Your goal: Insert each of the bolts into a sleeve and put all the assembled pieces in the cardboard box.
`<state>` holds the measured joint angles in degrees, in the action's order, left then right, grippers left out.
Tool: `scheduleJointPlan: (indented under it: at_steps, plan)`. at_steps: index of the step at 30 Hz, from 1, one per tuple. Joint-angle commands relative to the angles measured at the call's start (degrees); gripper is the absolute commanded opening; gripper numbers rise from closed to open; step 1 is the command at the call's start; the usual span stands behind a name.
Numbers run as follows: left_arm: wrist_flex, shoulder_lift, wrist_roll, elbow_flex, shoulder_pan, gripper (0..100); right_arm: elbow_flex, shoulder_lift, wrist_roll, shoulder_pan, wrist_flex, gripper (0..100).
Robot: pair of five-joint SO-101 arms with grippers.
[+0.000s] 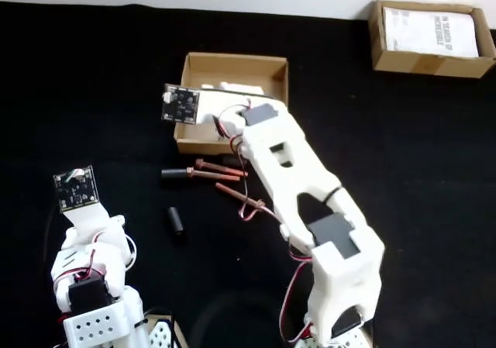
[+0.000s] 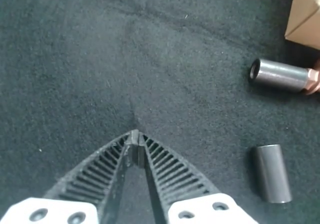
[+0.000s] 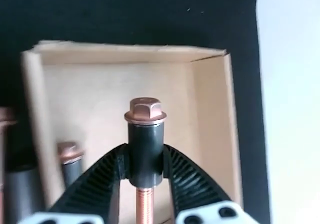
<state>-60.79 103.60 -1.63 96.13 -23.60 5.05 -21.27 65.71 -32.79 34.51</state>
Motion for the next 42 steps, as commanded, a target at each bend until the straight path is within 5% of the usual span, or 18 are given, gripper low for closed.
scheduleJointPlan:
  at_steps: [1, 6, 11, 14, 21, 32, 37, 42]
  plan:
    - [1.1, 0.5, 0.1, 1.0, -1.0, 3, 7.0, -1.9, 2.4, 0.3, -1.5, 0.6]
    - [-0.2, 0.5, 0.1, 1.0, -0.8, 3, 5.4, -4.2, 2.5, 0.3, 3.6, 1.5]
    - [-0.2, 0.5, 0.1, 1.0, -0.7, 3, 6.0, -4.0, 2.2, 0.4, 13.2, 22.7]
    - [-0.2, 0.5, 0.1, 1.0, -0.8, 3, 10.7, -3.9, 0.9, 0.3, 15.0, 21.2]
    - [0.0, 0.5, 0.1, 1.0, -0.7, 3, 27.2, 3.4, -27.1, -2.5, 31.9, 9.3]
    - [-0.2, 0.1, 0.3, 1.0, -1.5, 3, 33.4, 17.2, -69.7, -11.6, 63.3, 8.8]
    - [-3.4, 0.1, 0.4, 0.4, -11.6, 3, 30.7, 16.4, -82.9, -14.8, 66.4, 8.8]
    - [-5.4, 0.1, 3.3, -0.4, -31.8, 3, 19.6, 13.9, -87.7, -19.1, 65.8, 8.8]
